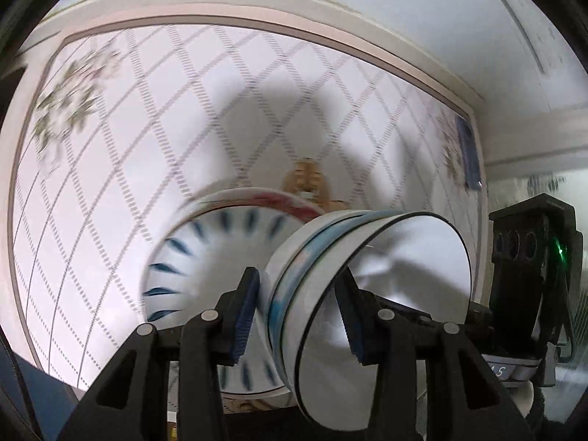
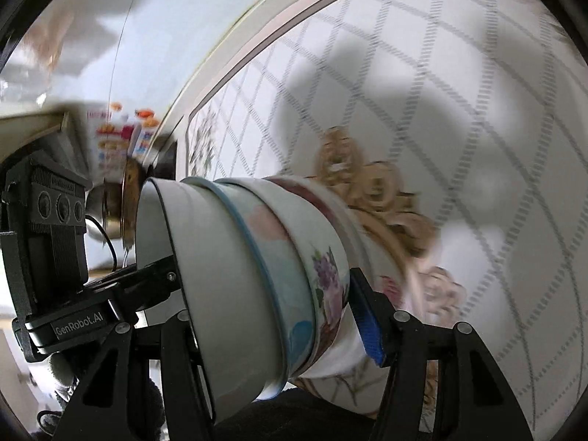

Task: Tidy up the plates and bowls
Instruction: 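Carry the bowl stack onto the blue-striped plate with both grippers and release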

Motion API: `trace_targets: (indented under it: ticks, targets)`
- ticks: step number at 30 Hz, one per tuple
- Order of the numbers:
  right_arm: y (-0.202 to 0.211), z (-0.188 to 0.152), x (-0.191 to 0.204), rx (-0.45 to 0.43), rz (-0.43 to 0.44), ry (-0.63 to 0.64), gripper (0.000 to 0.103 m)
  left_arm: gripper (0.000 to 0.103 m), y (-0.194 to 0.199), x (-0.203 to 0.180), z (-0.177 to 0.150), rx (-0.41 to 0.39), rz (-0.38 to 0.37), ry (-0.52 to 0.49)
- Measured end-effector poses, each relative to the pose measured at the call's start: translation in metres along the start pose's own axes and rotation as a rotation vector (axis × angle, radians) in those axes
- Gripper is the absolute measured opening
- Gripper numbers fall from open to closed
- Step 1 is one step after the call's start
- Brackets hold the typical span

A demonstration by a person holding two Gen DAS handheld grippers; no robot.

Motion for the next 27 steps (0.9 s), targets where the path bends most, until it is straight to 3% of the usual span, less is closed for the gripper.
trace_targets:
  ticks: [10,27]
  targets:
    - [-0.041,-0.022,0.025,0.097,-0.002,0.065,0.061,0.04,-0.003,0.038,-0.003,-0.008,0.001,0.104]
    - [-0.054,-0.027,0.024,0.105,-0.053,0.056,0.061,0.038,-0.008,0.04,-0.001,-0.014,0.051,0.049]
Point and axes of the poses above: each gripper's, at about its wrist camera, not at the fingertips, and y roughly against the way its jaws point, x to its left, z to its top, the point moved 9 cm from there along -y, roughly the way its jaws point, and after that the axes turned 4 degrees about -z, right-handed, at the moved point
